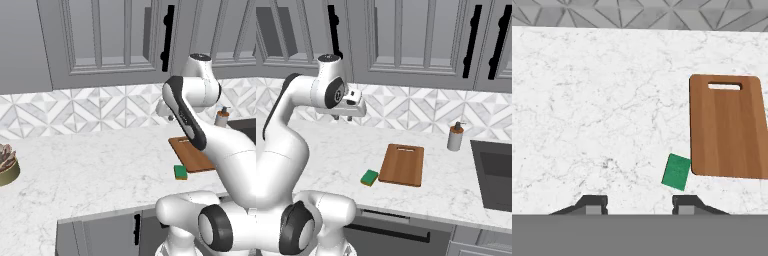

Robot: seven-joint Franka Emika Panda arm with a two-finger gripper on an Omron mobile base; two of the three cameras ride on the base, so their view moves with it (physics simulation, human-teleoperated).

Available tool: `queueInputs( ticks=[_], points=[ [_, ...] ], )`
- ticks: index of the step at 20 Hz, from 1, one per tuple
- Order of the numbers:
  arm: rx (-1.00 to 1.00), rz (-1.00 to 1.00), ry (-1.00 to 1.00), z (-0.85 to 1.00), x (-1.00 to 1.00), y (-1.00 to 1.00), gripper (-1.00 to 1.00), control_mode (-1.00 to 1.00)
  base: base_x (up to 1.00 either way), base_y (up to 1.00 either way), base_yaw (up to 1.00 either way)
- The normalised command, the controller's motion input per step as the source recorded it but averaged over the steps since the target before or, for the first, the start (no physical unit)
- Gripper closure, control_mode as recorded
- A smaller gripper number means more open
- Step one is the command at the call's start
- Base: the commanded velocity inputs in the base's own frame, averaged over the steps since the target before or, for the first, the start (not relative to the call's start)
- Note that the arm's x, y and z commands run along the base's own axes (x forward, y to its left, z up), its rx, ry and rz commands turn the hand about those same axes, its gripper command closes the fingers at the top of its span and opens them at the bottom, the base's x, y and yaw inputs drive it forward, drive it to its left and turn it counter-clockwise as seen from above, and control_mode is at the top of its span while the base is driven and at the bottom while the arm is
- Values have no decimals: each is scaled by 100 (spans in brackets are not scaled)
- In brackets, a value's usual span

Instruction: Pick up the sponge from the counter and clean the cutting board by briefly scrubbing or pressing down on the cutting board. Once finished, release the sponge.

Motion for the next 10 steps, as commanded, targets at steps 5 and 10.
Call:
queueInputs(
  ticks=[5,10],
  points=[
    [0,0,0,-2,-26,0,-100,-100,0,0,0],
    [0,-2,0,-17,-64,-10,-100,-100,0,0,0]
  ],
)
